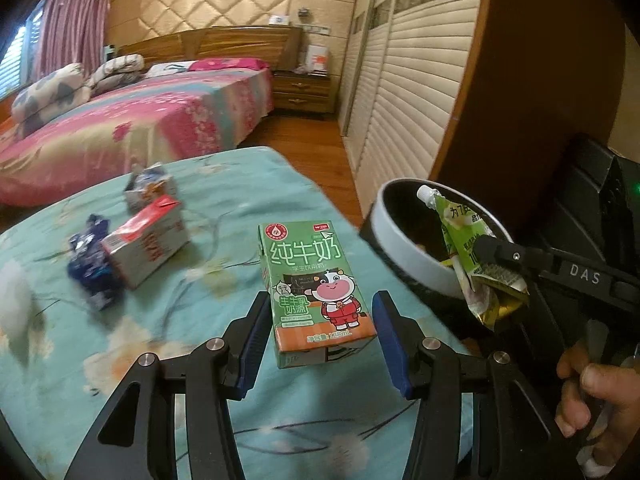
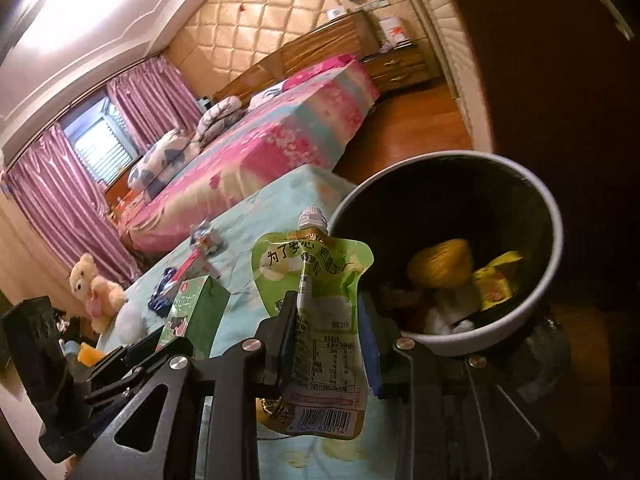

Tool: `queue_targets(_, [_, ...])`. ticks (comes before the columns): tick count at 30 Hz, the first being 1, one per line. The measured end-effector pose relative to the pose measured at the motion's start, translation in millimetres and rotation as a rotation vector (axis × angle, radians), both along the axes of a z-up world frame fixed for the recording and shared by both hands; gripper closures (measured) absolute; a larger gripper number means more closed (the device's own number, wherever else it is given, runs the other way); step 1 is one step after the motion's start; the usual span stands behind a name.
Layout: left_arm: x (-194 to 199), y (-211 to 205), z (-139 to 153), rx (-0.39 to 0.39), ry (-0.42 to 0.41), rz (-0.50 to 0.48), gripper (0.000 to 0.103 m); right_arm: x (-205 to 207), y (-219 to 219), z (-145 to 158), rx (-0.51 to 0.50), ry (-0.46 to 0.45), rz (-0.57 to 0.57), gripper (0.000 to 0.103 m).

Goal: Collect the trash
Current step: 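Carry the green carton and pouch over the bin while both grippers open to drop them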

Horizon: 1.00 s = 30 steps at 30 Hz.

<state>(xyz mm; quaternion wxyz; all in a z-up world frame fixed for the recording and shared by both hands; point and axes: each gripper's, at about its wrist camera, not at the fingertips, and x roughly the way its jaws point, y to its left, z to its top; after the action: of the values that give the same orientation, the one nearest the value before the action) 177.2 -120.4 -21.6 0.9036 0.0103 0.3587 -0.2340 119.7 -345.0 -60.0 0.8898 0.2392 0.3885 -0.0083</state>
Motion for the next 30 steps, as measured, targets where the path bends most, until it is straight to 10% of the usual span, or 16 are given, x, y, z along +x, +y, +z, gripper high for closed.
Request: queue_targets(30, [51.8,-113.9,-5.3,0.057,-0.02,-0.165,0.053,14.2,-90.5,-14.3,-0.001,0.033,-0.137,0.074])
